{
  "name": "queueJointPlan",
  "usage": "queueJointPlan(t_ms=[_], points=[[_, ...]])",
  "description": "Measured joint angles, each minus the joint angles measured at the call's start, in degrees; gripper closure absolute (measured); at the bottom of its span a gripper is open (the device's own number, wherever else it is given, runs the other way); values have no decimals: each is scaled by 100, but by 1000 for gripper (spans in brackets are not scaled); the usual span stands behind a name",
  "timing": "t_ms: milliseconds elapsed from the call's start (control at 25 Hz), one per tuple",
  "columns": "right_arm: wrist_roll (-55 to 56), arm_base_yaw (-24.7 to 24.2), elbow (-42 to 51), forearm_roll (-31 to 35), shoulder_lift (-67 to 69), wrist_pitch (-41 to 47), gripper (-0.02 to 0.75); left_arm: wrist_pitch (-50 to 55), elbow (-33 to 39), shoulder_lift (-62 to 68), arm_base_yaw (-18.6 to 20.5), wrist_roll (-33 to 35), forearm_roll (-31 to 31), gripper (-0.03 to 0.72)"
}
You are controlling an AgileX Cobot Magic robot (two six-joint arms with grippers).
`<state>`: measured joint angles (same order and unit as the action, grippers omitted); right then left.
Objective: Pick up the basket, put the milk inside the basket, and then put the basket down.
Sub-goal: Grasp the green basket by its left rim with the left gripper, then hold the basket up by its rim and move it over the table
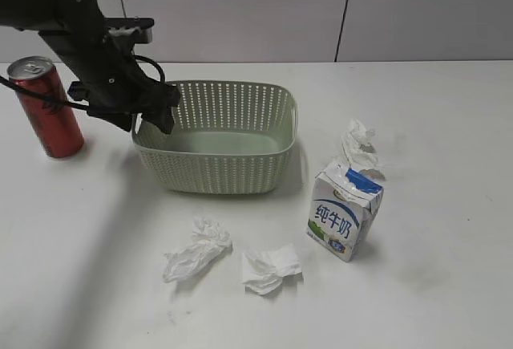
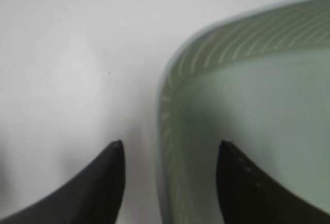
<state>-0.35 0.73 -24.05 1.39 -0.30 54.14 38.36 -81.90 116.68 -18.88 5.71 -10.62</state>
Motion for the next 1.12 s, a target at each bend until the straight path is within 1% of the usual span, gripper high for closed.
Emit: queueJointPlan(t_ms=[80, 200, 280, 320, 640, 880, 1000, 1120], points=[[0, 0, 0, 0, 0, 0, 153, -116, -1, 0, 0, 0, -13, 328], [0, 0, 0, 0, 0, 0, 153, -141, -6, 0, 0, 0, -25, 561], [0, 0, 0, 0, 0, 0, 153, -163, -6, 0, 0, -19, -25, 663], [0, 0, 0, 0, 0, 0, 153, -164, -6, 0, 0, -48, -31, 688], [0, 0, 0, 58, 0, 0, 153, -120, -6, 0, -5, -683, 13, 688], [35, 0, -93, 166, 41, -82, 153, 63, -6, -194, -5, -887, 24, 688], [0, 0, -444, 272, 339, -568, 153, 76, -6, -357, -5, -931, 24, 688], [35, 0, -683, 348, 801, -1405, 153, 96, -6, -418, -5, -948, 24, 688]])
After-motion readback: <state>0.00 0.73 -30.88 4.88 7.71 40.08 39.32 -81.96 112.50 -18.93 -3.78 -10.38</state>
